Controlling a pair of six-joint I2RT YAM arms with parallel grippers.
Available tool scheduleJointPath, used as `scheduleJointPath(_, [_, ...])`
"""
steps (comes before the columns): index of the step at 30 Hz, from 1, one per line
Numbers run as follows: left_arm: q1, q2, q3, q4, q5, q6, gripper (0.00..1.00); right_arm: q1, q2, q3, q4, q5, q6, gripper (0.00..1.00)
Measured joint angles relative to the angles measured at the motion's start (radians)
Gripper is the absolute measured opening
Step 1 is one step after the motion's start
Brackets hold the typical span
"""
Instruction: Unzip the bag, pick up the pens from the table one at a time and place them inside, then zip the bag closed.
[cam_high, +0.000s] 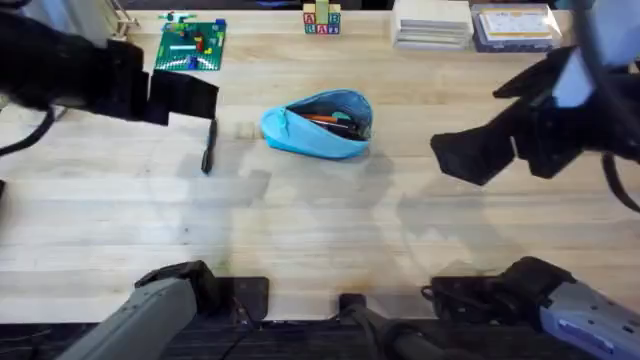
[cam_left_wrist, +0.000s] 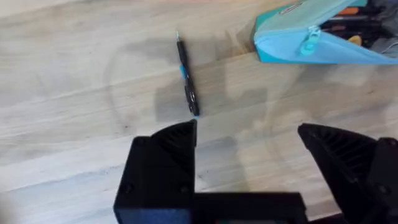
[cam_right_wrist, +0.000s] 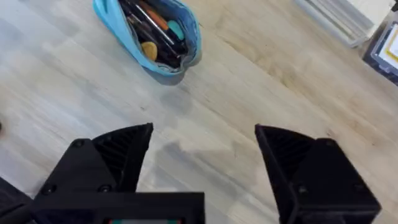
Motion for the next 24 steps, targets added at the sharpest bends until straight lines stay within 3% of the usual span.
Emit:
scheduleJointPath(9, [0.000,0.226,0.000,0.012,-0.020,-0.034,0.992,0.000,-0.026,0.000,-0.005,0.000,0.009,0.997])
scheduleJointPath(11, [0.000,0.385,0.000,0.045,-0.023,-0.054,0.993,0.000,-0.027,0.000,-0.005,0.000,0.013,0.998])
scheduleJointPath(14, [0.000,0.502,0.000,0.079,-0.058,-0.085,0.995,0.000,-0.027,0.000,-0.005,0.000,0.013,0.998])
scheduleJointPath(20, [0.000,0.596,0.000,0.181,-0.146,-0.140,0.993,0.000,-0.027,0.000,-0.006,0.000,0.013,0.998])
scheduleJointPath(24, [0.000,0.598,0.000,0.203,-0.161,-0.157,0.993,0.000,-0.027,0.000,-0.006,0.000,0.013,0.998])
